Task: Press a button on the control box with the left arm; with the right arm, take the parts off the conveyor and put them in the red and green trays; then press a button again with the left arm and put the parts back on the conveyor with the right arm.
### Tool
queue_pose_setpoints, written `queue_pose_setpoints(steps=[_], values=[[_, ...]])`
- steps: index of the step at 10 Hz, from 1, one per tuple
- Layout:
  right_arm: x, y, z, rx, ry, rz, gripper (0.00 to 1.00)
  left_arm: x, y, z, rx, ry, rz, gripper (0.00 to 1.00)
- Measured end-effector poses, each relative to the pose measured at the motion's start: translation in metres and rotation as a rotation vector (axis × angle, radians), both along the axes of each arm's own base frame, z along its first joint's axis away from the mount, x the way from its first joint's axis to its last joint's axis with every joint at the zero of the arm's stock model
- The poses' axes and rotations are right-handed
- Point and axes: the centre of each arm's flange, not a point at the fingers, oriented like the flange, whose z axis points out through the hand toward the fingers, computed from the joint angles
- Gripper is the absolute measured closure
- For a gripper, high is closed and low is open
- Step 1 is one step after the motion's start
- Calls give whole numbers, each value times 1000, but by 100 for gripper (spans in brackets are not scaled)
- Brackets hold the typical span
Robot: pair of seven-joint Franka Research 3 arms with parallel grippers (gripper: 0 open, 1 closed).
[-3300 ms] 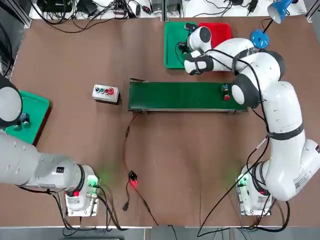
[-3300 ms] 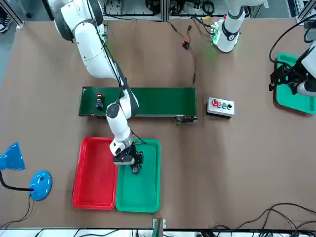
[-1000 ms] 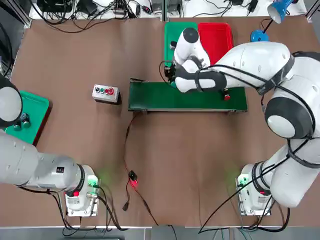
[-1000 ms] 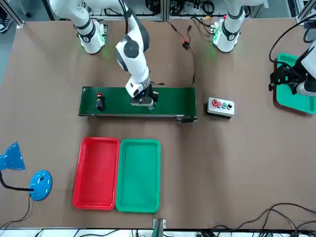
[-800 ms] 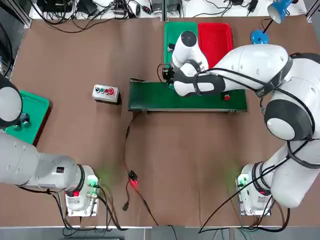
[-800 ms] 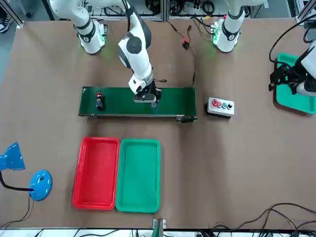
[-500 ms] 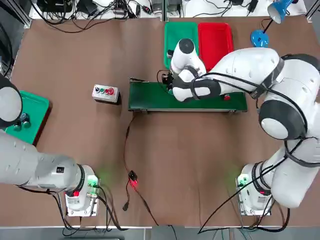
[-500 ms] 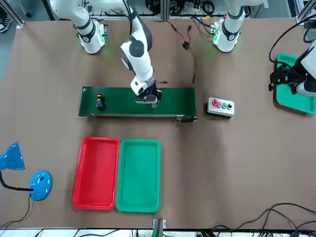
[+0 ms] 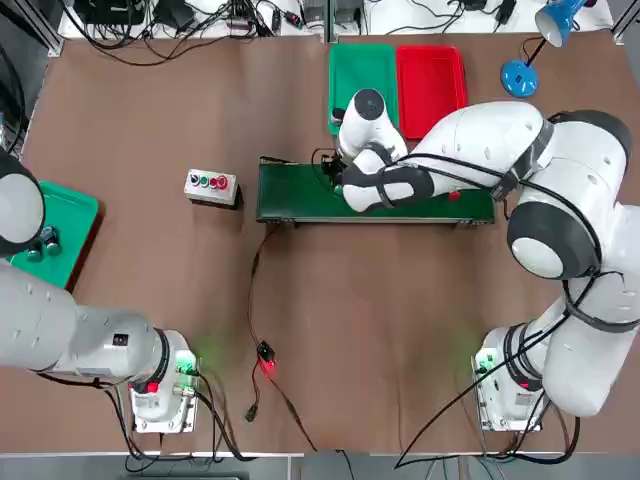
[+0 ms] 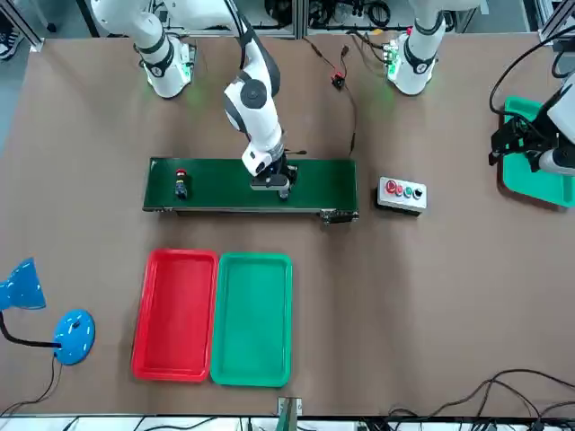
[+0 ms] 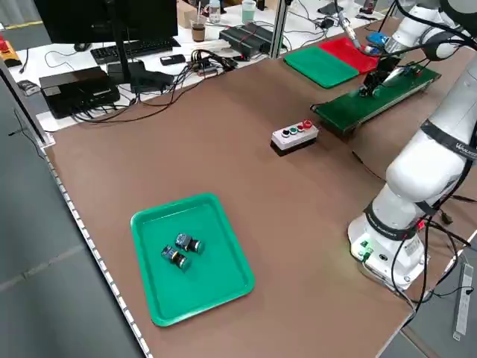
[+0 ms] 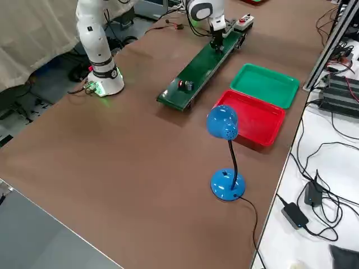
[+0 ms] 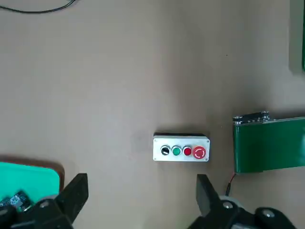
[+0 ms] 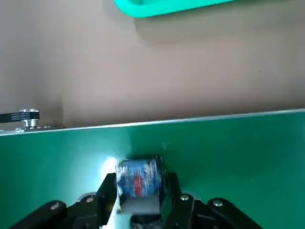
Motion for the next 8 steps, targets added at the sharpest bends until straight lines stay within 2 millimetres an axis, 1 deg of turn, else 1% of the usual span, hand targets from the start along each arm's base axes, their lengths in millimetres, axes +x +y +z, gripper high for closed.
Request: queue_pose_setpoints(steps=[1,3,4,5,6,7,8], values=[[2,0,-2,1,-4,-2,44,0,0,0,0,0,0,0],[13,-2,4,11,-24,-14,16,0,0,0,0,0,0,0],[25,-4,13,17,-39,-22,1,0,0,0,0,0,0,0],[43,-11,24,2,-38,-19,0,0,0,0,0,0,0,0],[65,-22,40,-35,-13,3,0,0,0,0,0,0,0,0],[93,-38,65,-66,18,14,0,0,0,0,0,0,0,0],[127,-61,101,-81,38,4,0,0,0,0,0,0,0,0]])
